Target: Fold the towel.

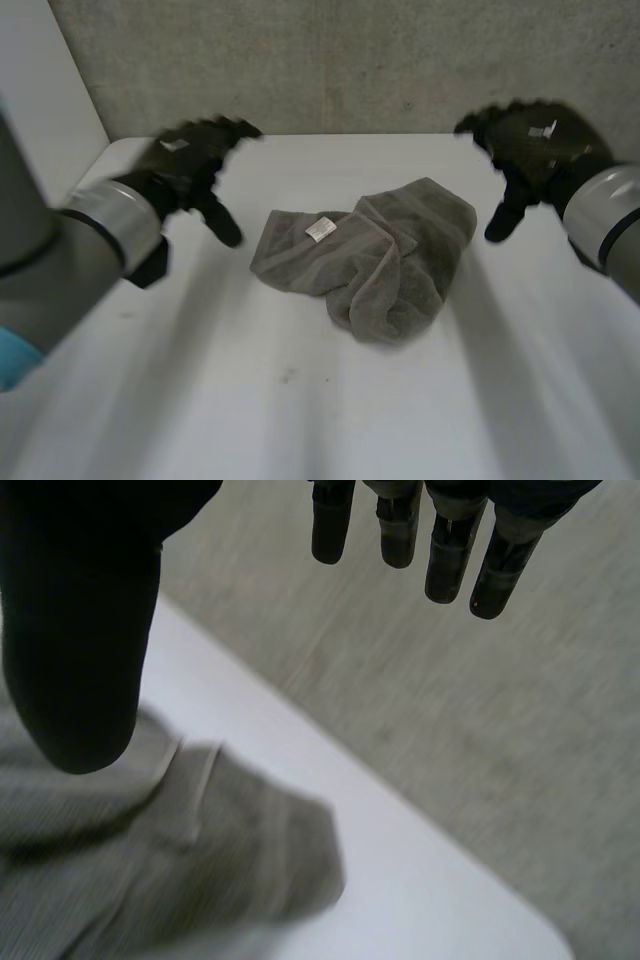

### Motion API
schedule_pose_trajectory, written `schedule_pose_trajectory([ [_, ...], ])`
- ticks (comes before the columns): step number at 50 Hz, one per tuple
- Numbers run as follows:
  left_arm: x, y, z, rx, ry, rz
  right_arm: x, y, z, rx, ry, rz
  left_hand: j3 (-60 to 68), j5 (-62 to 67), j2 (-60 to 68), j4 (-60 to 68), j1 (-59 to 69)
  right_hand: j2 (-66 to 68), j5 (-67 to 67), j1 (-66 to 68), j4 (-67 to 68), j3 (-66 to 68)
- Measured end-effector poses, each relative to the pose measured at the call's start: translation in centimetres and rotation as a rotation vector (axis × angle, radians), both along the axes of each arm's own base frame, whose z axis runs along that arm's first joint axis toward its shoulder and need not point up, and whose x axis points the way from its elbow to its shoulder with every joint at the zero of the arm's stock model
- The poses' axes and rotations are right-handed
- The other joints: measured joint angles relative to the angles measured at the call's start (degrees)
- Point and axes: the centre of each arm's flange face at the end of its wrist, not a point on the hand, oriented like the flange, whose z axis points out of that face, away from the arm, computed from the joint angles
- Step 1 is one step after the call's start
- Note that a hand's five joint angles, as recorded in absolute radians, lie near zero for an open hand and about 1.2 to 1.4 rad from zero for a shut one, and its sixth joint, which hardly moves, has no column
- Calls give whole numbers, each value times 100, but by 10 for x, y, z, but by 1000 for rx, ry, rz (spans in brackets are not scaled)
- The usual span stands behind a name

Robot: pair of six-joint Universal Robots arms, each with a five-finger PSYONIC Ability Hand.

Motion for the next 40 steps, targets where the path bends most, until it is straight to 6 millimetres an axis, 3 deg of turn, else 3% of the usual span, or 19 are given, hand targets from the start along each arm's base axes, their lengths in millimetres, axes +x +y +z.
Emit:
schedule_pose_trajectory([
  [4,-21,0,-24,15,-14,-101,-3,-1,-23,74,64,-5,237,259,227,243,232,0,0,0,0,0],
  [6,-40,-1,-44,-8,-42,-194,-11,-4,-41,130,94,-27,317,341,309,319,314,-3,0,0,0,0],
  [12,-75,-2,-86,-126,-161,-379,-35,-12,-68,211,108,-101,380,411,378,387,374,-3,0,0,0,0],
  [22,-107,7,-143,-187,-286,-586,-67,-17,-101,299,80,-155,594,621,585,599,605,0,0,0,0,0],
  [25,-111,8,-150,-183,-290,-602,-71,-16,-106,320,69,-151,1123,1107,1113,1077,1115,-3,0,0,0,0],
  [28,-115,8,-155,-183,-290,-608,-75,-16,-110,339,54,-143,2207,2237,2201,2213,2220,0,0,0,0,0],
  [31,-117,6,-154,-189,-287,-601,-76,-16,-112,344,48,-137,4359,4301,4370,4376,4337,-3,0,0,0,0],
  [32,-117,5,-153,-192,-286,-598,-76,-16,-112,344,47,-135,4359,4301,4370,4376,4337,-3,0,0,0,0],
  [38,-116,-2,-138,-233,-281,-538,-73,-18,-111,330,44,-125,5463,5357,5485,5525,5238,0,0,0,0,0],
  [40,-112,-8,-121,-264,-278,-480,-72,-19,-109,317,41,-123,5606,5492,5628,5669,5264,-3,0,0,0,0],
])
